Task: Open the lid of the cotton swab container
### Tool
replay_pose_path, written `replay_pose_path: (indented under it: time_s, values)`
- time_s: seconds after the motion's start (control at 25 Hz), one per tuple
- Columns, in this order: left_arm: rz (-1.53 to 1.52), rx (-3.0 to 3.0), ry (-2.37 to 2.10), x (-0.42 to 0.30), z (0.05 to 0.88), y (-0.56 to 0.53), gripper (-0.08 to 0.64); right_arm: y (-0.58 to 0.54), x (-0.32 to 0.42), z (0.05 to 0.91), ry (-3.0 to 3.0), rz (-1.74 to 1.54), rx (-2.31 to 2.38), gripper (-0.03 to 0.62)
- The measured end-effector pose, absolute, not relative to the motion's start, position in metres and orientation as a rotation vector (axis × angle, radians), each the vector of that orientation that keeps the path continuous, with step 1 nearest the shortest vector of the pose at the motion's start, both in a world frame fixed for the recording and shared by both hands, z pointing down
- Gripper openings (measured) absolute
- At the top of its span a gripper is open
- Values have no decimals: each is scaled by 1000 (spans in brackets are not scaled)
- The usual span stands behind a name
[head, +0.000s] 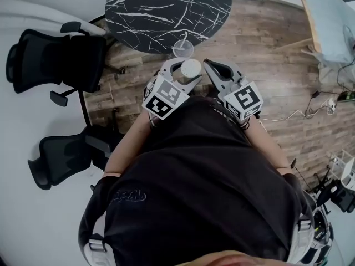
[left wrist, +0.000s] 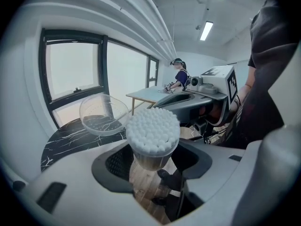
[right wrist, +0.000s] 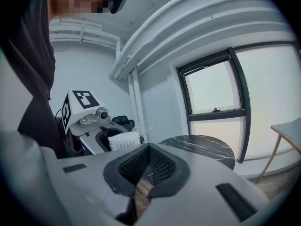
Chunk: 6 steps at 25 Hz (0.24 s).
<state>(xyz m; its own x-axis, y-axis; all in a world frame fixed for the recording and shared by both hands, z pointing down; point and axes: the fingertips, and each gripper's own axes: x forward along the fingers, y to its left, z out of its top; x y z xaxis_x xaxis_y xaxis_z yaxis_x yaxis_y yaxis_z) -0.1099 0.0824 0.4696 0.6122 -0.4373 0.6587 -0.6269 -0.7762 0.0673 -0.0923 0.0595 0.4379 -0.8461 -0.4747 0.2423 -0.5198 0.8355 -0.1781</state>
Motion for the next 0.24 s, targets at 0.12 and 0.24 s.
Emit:
replay_pose_path:
  time_s: [0.12, 0.24]
  values:
    - [924, 2558, -844, -115, 472, 90, 259, 66, -98, 440, -2825, 357, 792, 21]
    - [927, 2558, -836, -122, 473, 96, 259, 72, -104, 441, -2824, 358, 804, 21]
